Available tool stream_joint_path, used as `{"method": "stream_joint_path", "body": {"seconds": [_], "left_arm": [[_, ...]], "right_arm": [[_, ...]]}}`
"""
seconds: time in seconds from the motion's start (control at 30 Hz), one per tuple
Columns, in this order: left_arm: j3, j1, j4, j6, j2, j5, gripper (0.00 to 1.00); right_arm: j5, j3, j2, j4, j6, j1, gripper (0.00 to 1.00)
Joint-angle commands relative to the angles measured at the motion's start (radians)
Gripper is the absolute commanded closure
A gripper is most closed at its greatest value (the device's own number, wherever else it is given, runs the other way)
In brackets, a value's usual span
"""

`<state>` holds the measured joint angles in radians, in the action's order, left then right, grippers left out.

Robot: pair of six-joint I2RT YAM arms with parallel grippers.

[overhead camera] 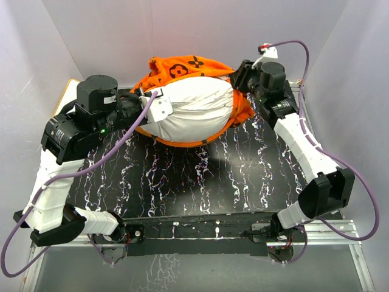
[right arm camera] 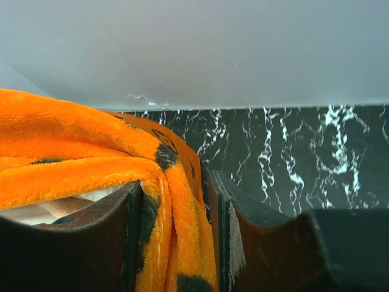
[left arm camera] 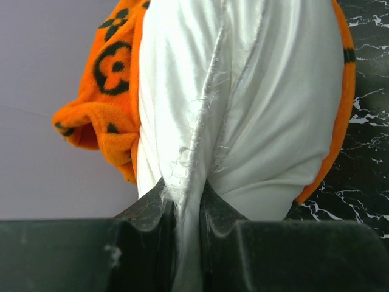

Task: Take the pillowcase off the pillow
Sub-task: Remove the pillow from the pillowcase.

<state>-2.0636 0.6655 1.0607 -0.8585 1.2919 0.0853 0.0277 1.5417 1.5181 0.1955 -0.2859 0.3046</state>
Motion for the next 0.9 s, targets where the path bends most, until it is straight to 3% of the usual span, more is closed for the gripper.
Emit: {"method": "stream_joint_path", "body": {"seconds": [0.0,0.3,0.47,0.57,0.63,0.87], "left_arm": [[-0.067,-0.022,-0.054,0.047,-0.177,-0.252,1.00],[-0.050,-0.023,-0.265,0.027,-0.160,-0.321,1.00],[0.005,-0.024,-0.513,-0.028,-0.163,-0.398,1.00],[-0.049,-0.023,-0.547,-0.002,-0.125,-0.381,1.00],[-0.094,-0.023,-0.529,0.046,-0.086,-0.347,1.00],[-0.131,-0.023,-0.599,0.149,0.021,-0.271,1.00]], "right_arm": [[0.343,-0.185,0.029,-0.014,-0.055,-0.266,0.92],[0.304,-0.314,0.008,-0.024,-0.107,-0.301,0.92],[0.218,-0.386,0.017,-0.032,-0.169,-0.389,0.92],[0.151,-0.384,-0.018,-0.031,-0.183,-0.389,0.92],[0.050,-0.386,-0.078,-0.085,-0.198,-0.389,0.82],[-0.278,-0.322,-0.287,-0.252,-0.160,-0.389,0.25]]}}
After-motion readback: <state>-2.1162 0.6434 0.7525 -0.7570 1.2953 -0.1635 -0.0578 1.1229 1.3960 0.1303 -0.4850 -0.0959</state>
